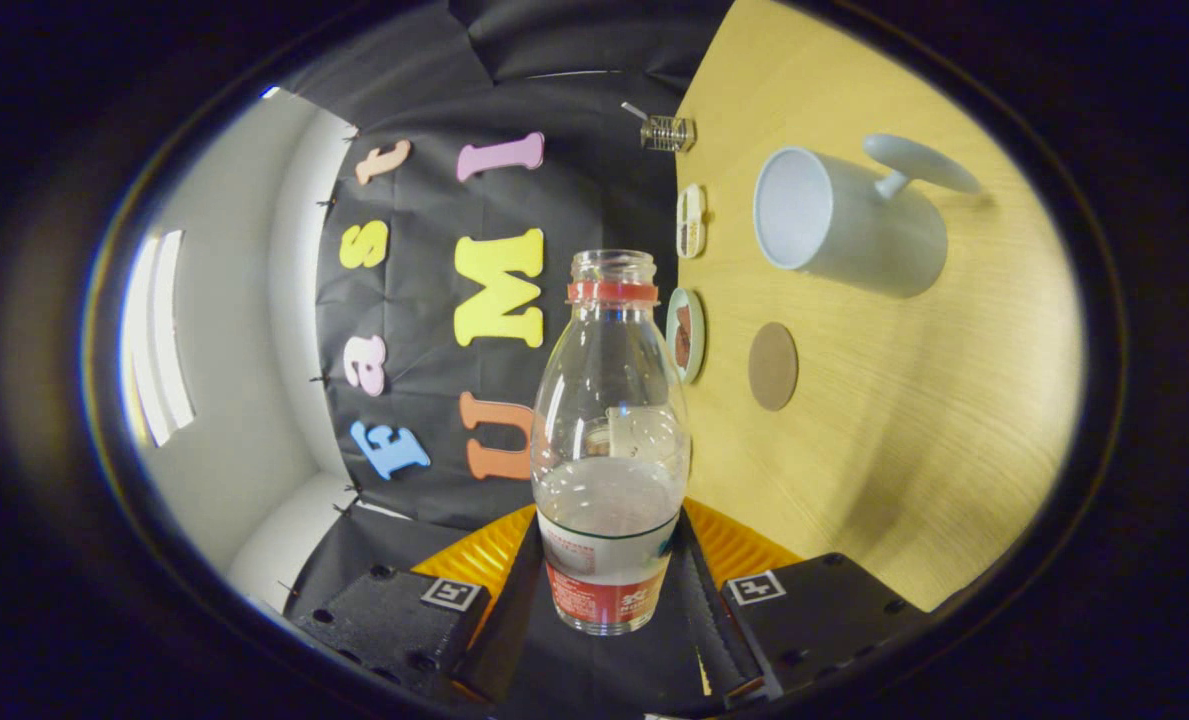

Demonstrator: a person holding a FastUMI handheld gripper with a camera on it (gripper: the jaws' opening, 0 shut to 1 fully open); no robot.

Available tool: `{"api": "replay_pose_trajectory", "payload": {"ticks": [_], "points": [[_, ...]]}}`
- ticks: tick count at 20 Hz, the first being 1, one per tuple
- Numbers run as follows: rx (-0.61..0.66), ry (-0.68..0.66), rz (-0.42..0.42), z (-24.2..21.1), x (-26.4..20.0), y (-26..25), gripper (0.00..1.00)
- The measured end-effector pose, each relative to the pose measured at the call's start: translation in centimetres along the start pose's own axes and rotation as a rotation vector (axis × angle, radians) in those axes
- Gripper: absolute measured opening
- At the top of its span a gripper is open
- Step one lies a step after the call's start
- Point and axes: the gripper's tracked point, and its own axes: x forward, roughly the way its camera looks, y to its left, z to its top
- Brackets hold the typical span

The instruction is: Take the bottle from table, then pour the juice into the cup, finally place the bottle on the coaster

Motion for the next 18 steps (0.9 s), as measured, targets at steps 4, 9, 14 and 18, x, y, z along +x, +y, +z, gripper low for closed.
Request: {"api": "replay_pose_trajectory", "payload": {"ticks": [4,9,14,18], "points": [[0.056,-0.010,0.051,0.3,0.2,0.6,0.74],[0.096,-0.034,0.062,1.1,0.6,0.8,0.74],[0.139,-0.045,0.068,1.3,0.6,1.2,0.74],[0.161,-0.051,0.070,1.2,0.9,1.4,0.74]]}}
